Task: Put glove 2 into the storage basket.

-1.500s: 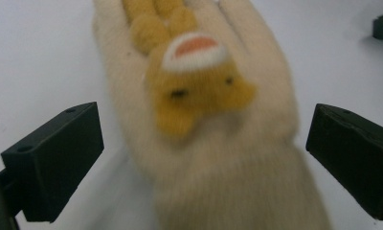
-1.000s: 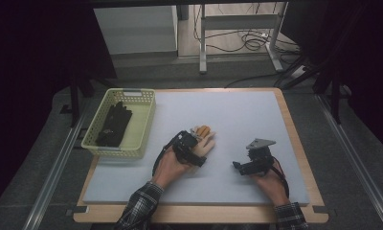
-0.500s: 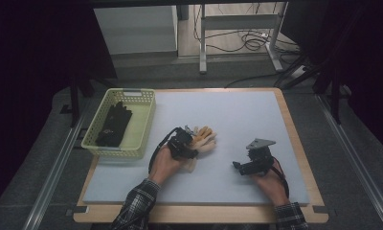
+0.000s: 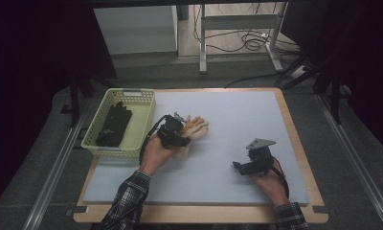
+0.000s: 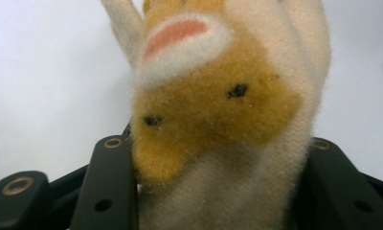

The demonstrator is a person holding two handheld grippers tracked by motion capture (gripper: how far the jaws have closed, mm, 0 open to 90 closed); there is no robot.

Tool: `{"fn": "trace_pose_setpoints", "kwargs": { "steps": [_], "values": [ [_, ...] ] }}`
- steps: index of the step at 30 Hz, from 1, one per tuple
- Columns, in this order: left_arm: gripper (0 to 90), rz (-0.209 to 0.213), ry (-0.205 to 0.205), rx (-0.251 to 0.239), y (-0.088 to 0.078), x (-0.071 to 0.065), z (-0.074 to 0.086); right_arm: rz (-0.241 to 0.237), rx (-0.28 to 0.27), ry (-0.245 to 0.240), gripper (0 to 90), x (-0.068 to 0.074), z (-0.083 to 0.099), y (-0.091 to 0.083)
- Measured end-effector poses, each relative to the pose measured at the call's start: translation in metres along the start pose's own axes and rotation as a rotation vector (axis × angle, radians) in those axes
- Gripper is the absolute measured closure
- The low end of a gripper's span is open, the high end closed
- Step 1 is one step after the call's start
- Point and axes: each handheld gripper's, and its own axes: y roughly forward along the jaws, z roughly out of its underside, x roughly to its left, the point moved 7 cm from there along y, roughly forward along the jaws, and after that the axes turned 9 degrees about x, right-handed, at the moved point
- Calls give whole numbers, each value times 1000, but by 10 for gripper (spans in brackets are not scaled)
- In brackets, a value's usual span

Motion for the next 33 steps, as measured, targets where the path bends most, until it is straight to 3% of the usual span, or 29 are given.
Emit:
{"fn": "trace_pose_setpoints", "kwargs": {
  "steps": [14,25,33],
  "values": [
    [506,-67,-74,-14,-46,47,-6,1,-1,-2,58,0,0,0],
    [502,-145,-163,-18,-69,96,10,2,-2,-2,58,0,0,0],
    [501,-178,-257,-32,-82,134,31,2,-4,-1,58,0,0,0]
  ]
}}
